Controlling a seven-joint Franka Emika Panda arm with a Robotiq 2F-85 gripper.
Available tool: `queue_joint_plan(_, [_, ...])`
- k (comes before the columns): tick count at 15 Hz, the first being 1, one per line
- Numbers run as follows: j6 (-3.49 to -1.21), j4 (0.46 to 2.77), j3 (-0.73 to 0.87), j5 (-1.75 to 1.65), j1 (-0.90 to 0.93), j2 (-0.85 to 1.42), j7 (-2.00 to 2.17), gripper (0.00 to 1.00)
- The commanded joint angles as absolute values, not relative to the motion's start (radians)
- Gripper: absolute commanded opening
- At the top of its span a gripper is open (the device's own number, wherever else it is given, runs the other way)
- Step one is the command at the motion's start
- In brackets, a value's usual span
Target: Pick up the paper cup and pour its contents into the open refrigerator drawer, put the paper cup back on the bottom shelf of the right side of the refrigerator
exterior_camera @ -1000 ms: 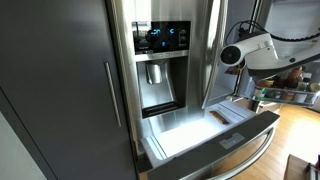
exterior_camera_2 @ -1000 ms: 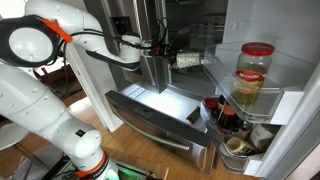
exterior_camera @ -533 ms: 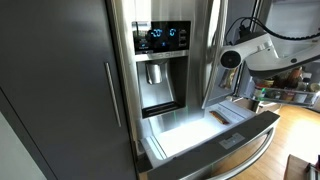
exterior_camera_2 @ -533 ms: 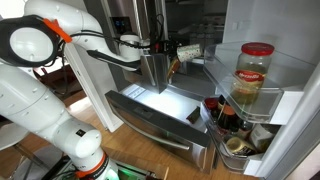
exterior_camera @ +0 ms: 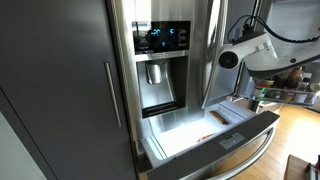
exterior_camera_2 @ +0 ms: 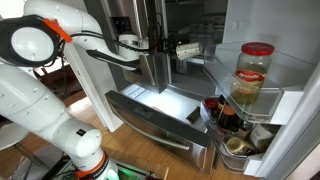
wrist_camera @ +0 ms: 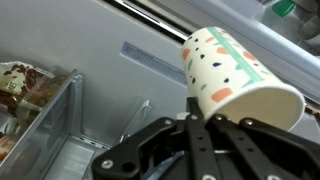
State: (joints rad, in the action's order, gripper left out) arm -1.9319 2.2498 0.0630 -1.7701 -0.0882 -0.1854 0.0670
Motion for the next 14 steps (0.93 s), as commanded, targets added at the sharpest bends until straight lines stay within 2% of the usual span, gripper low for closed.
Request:
queue_joint_plan(1, [-1.964,2.224,0.084,-1.661,-0.07,-0.169,0.147,0.01])
queue_joint_plan(8, [-2.149,2.186,0.13,-1.419,-0.084,-0.147,0.268,0.01])
queue_joint_plan(14, [-2.138,2.225,0.12,-1.449,-0.088,-0.183,0.263,0.03])
